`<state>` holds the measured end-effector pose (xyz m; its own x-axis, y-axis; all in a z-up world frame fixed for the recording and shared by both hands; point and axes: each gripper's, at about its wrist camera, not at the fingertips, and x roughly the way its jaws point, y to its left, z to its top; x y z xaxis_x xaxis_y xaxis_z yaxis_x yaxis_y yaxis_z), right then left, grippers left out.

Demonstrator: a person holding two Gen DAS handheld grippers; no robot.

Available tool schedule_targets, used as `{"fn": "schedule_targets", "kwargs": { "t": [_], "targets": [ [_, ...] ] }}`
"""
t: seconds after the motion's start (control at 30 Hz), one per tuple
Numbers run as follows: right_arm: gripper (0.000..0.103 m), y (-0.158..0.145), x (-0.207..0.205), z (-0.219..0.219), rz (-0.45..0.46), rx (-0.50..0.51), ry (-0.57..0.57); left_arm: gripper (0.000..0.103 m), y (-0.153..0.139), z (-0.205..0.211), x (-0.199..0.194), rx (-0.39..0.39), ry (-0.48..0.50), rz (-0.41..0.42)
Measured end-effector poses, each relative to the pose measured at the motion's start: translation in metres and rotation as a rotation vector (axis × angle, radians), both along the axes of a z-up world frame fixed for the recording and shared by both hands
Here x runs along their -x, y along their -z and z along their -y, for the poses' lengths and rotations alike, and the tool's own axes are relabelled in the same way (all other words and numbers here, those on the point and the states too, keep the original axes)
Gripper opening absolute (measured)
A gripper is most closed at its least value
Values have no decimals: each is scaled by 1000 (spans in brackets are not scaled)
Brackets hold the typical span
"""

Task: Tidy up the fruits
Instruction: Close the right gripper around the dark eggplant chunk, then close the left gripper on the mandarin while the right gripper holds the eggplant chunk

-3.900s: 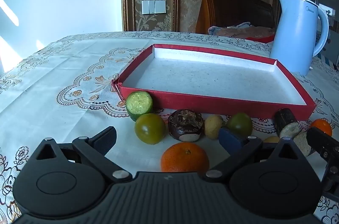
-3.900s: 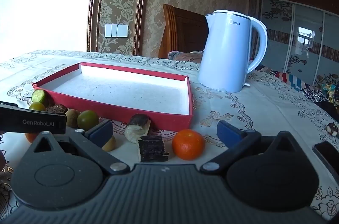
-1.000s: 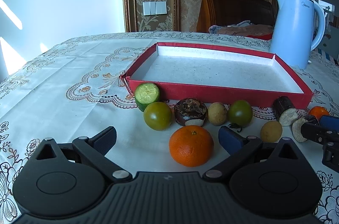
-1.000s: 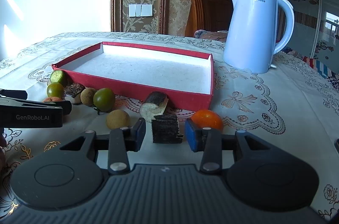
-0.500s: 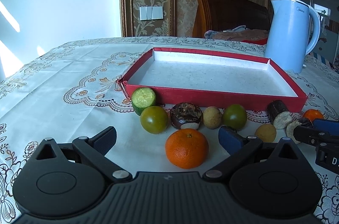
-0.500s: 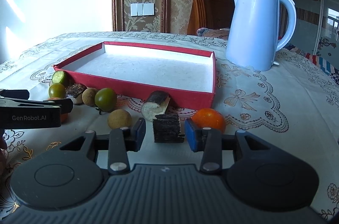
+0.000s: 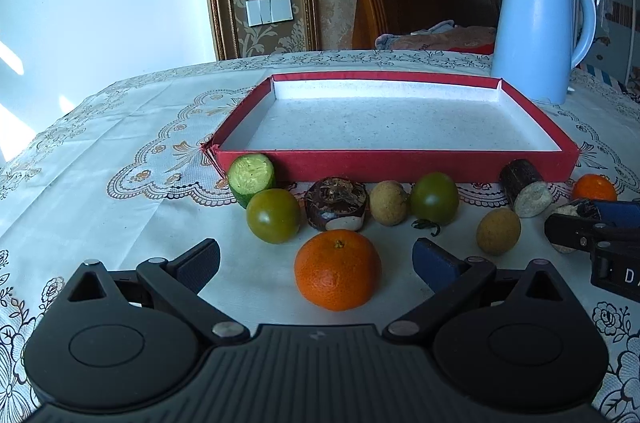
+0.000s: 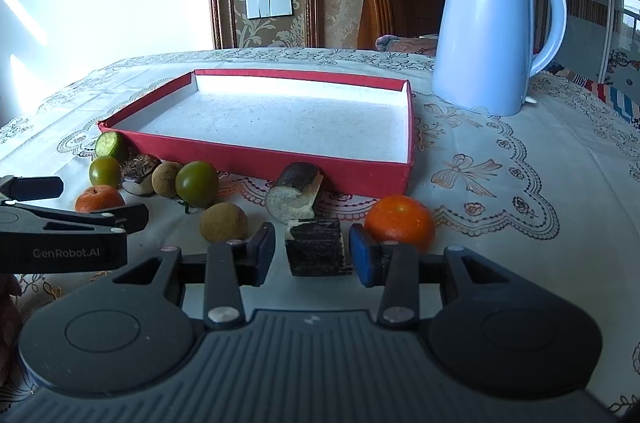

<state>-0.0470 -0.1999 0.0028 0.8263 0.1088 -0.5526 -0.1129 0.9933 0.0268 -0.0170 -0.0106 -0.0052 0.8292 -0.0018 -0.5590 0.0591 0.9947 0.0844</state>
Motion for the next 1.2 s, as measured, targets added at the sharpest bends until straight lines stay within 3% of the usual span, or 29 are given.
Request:
{"fn": "schedule_targets", "kwargs": {
  "t": [0.8,0.9,1.2],
  "targets": [
    [39,3,-4,-1,-38,12,28,102,3,2,-10,-16,-11,-40],
    [31,3,-4,-1,-43,12,30,102,3,2,-10,-13,-10,-40],
    [31,3,-2,-1,-42,8,32,102,3,3,-10,-16,-6,-34]
  ]
}}
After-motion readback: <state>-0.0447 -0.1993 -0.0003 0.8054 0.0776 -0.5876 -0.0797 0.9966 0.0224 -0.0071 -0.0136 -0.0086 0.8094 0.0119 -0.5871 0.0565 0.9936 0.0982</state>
